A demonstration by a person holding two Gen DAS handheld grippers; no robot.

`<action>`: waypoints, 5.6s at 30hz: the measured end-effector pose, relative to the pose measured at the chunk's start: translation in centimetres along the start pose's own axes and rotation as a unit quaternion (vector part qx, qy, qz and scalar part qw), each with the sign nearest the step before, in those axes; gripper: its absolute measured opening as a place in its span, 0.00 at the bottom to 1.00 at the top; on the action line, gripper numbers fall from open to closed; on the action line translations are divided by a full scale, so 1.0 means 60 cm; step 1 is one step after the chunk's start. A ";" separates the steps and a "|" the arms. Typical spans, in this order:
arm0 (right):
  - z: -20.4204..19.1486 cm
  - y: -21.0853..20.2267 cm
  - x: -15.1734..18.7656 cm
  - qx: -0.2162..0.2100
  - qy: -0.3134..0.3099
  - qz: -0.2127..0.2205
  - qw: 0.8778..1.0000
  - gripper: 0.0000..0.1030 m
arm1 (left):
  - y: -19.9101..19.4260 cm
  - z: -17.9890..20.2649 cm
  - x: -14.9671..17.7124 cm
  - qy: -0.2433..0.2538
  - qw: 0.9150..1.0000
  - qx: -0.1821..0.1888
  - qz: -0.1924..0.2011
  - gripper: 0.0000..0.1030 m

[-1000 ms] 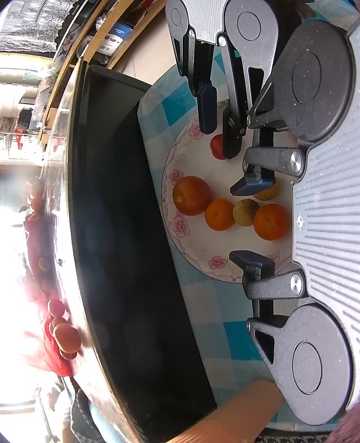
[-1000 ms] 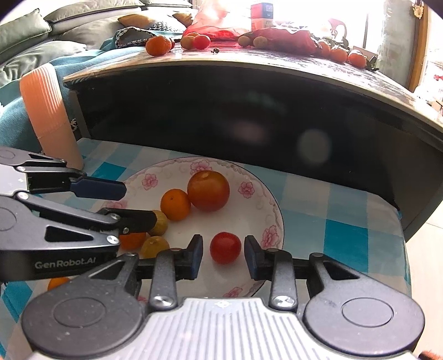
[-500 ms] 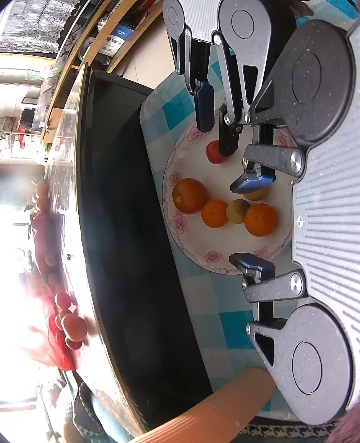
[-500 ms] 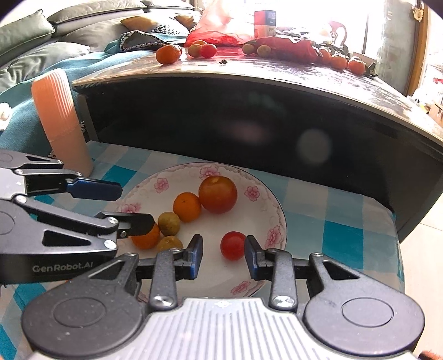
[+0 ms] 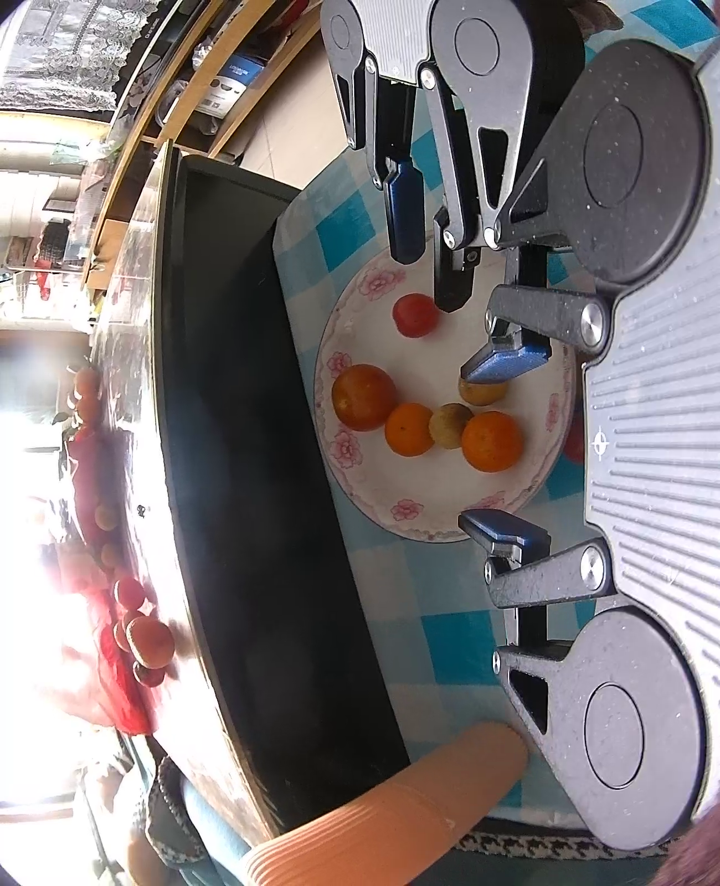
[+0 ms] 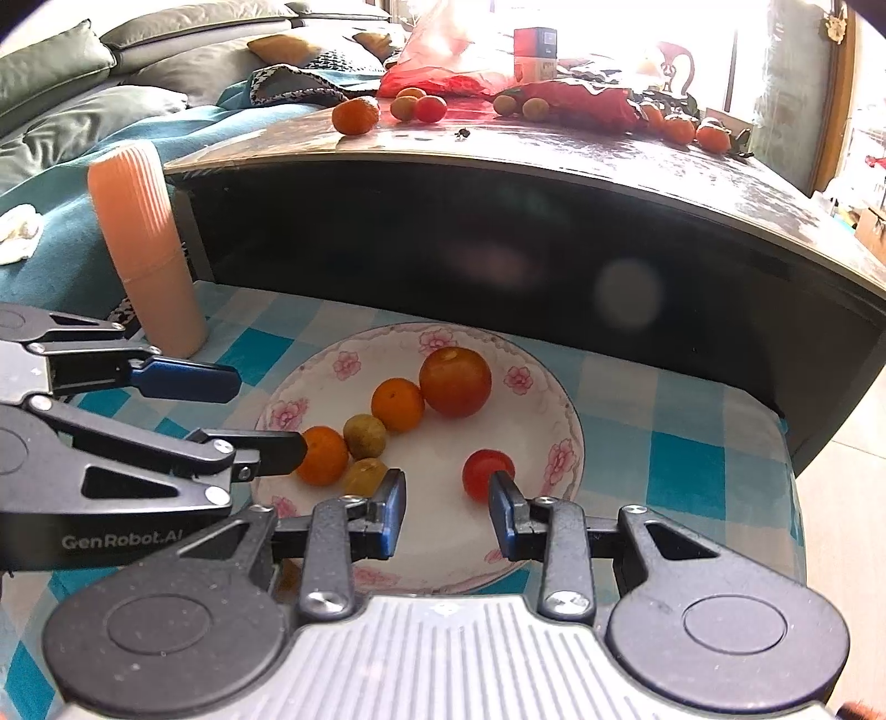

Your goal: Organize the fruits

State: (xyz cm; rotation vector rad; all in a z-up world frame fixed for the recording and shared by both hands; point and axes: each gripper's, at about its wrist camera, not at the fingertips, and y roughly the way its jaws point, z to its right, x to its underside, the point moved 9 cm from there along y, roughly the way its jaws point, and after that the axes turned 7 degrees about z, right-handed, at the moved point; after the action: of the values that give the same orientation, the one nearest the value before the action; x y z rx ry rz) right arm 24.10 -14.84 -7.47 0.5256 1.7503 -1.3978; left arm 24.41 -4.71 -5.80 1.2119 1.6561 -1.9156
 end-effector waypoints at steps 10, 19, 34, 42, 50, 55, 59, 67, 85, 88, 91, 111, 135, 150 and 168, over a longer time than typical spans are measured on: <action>-0.022 -0.030 0.019 -0.009 -0.003 -0.007 1.000 0.45 | -0.029 0.003 0.022 -0.001 1.000 0.006 -0.011 0.57; -0.054 -0.050 0.043 -0.019 -0.008 -0.020 1.000 0.45 | -0.054 0.002 0.052 0.004 1.000 0.008 -0.030 0.57; -0.093 -0.036 0.077 -0.041 -0.013 -0.046 0.998 0.45 | -0.058 -0.017 0.094 0.007 0.998 0.006 -0.062 0.57; -0.100 -0.025 0.077 -0.045 -0.015 -0.049 0.998 0.45 | -0.053 -0.027 0.101 0.000 0.998 0.010 -0.068 0.58; -0.099 -0.024 0.076 -0.040 -0.024 -0.046 0.998 0.45 | -0.048 -0.030 0.102 -0.003 0.997 0.012 -0.071 0.61; -0.093 -0.022 0.073 -0.037 -0.020 -0.047 0.998 0.45 | -0.044 -0.027 0.106 0.004 0.997 0.014 -0.075 0.63; -0.092 -0.020 0.072 -0.038 -0.017 -0.049 0.998 0.46 | -0.041 -0.020 0.113 0.020 0.997 0.017 -0.079 0.64; -0.093 -0.018 0.073 -0.039 -0.019 -0.052 0.998 0.46 | -0.038 -0.021 0.118 0.022 0.996 0.019 -0.082 0.64; -0.106 -0.024 0.068 -0.051 -0.028 -0.053 0.997 0.47 | -0.041 -0.031 0.124 0.031 0.995 0.020 -0.087 0.66; -0.111 -0.024 0.067 -0.053 -0.032 -0.052 0.997 0.47 | -0.041 -0.035 0.126 0.033 0.995 0.017 -0.091 0.66; -0.115 -0.027 0.067 -0.055 -0.037 -0.053 0.996 0.48 | -0.042 -0.038 0.129 0.034 0.995 0.016 -0.094 0.66; -0.126 -0.032 0.072 -0.060 -0.054 -0.067 0.995 0.50 | -0.042 -0.049 0.135 0.027 0.995 0.009 -0.093 0.69; -0.126 -0.047 0.113 -0.080 -0.063 -0.095 0.990 0.53 | 0.002 0.008 0.122 0.031 0.996 0.043 -0.078 0.53; -0.146 -0.039 0.122 -0.098 -0.072 -0.097 0.988 0.37 | 0.010 0.015 0.124 0.034 0.995 0.038 -0.081 0.47; -0.145 -0.043 0.121 -0.089 -0.081 -0.094 0.988 0.37 | 0.005 0.018 0.122 0.046 0.995 0.040 -0.081 0.35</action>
State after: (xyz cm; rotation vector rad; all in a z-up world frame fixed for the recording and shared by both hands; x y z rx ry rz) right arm 15.05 -8.58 -11.28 0.1472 1.8055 -1.3532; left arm 19.94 -3.81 -11.63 1.2477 1.7901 -2.0690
